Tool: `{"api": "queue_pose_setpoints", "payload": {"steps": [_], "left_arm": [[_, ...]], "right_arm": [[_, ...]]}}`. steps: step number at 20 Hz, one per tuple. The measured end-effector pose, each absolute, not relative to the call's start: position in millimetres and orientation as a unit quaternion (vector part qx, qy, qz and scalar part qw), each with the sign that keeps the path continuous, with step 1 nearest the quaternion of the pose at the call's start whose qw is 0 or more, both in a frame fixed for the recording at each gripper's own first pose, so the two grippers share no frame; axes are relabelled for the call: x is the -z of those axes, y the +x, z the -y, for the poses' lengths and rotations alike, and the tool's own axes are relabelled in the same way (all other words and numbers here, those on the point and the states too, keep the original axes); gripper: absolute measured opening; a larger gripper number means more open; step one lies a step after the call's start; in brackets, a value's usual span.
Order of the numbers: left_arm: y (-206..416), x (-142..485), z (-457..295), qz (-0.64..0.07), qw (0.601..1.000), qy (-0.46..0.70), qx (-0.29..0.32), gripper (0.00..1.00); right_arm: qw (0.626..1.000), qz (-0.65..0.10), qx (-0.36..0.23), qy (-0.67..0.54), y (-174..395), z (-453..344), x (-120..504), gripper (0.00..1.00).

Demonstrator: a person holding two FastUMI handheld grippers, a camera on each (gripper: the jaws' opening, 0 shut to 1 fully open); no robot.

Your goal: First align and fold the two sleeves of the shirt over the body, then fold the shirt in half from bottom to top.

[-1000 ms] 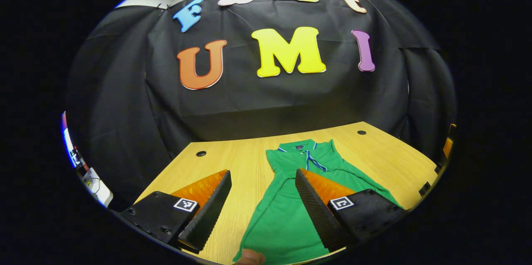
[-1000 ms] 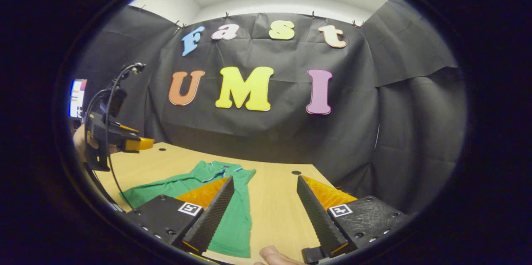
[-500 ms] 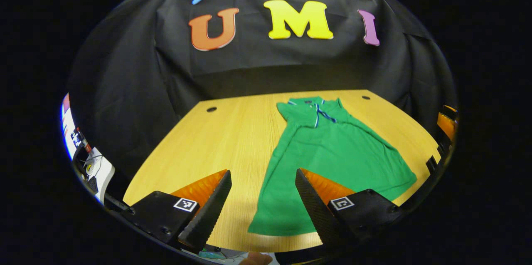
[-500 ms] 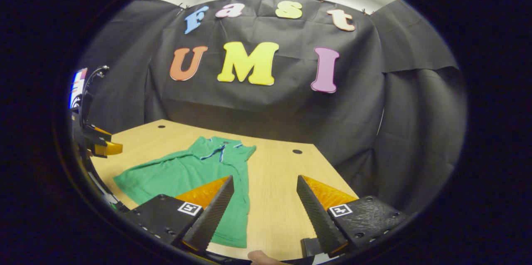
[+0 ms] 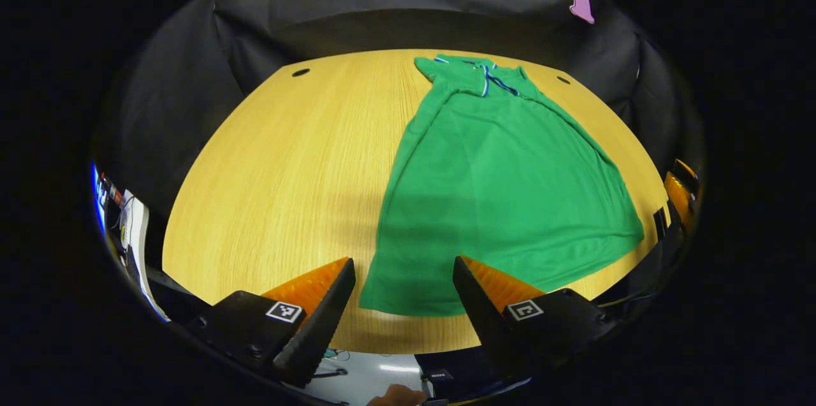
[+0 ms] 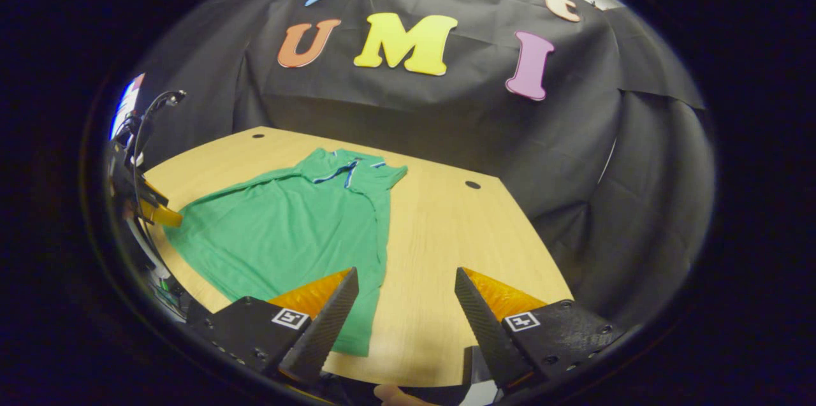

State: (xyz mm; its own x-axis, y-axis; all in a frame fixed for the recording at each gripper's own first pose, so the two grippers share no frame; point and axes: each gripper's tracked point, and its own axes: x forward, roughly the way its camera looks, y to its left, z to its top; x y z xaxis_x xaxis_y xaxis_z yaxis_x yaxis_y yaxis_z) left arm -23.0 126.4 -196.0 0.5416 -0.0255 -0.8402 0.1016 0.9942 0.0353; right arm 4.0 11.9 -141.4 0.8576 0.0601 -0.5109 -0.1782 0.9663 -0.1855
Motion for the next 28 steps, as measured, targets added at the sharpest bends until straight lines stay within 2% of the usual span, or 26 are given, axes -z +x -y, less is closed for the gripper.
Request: {"api": "queue_pose_setpoints", "payload": {"steps": [5,6,8,10,15,16,18,22,25,28], "left_arm": [[-28,203,-129,-0.501,0.864,0.039,0.029,1.0],[-32,206,-130,-0.513,0.857,0.033,0.029,1.0],[-41,208,-129,-0.531,0.846,0.026,0.038,1.0],[-45,211,-130,-0.542,0.839,0.027,0.039,1.0],[-46,207,-129,-0.561,0.826,0.029,0.049,1.0],[-47,206,-131,-0.567,0.821,0.029,0.049,1.0],[-49,206,-131,-0.585,0.809,0.031,0.052,0.98],[-50,201,-130,-0.622,0.78,0.037,0.059,0.96],[-54,198,-130,-0.645,0.76,0.04,0.061,0.93],[-50,191,-127,-0.657,0.75,0.042,0.065,0.86]], "right_arm": [[0.927,-0.358,-0.077,-0.079,-3,-9,184,0.95],[0.923,-0.372,-0.077,-0.069,-4,-10,189,0.98],[0.915,-0.392,-0.077,-0.06,-4,-11,193,0.95],[0.903,-0.417,-0.079,-0.066,-5,-11,197,0.98],[0.868,-0.487,-0.082,-0.046,-14,-18,212,0.95],[0.861,-0.501,-0.084,-0.037,-16,-23,216,0.98],[0.846,-0.525,-0.088,-0.021,-21,-31,222,0.94],[0.822,-0.561,-0.093,-0.022,-28,-42,230,0.96],[0.811,-0.577,-0.09,-0.027,-30,-45,234,0.84],[0.801,-0.593,-0.077,-0.03,-31,-43,236,0.85]]}}
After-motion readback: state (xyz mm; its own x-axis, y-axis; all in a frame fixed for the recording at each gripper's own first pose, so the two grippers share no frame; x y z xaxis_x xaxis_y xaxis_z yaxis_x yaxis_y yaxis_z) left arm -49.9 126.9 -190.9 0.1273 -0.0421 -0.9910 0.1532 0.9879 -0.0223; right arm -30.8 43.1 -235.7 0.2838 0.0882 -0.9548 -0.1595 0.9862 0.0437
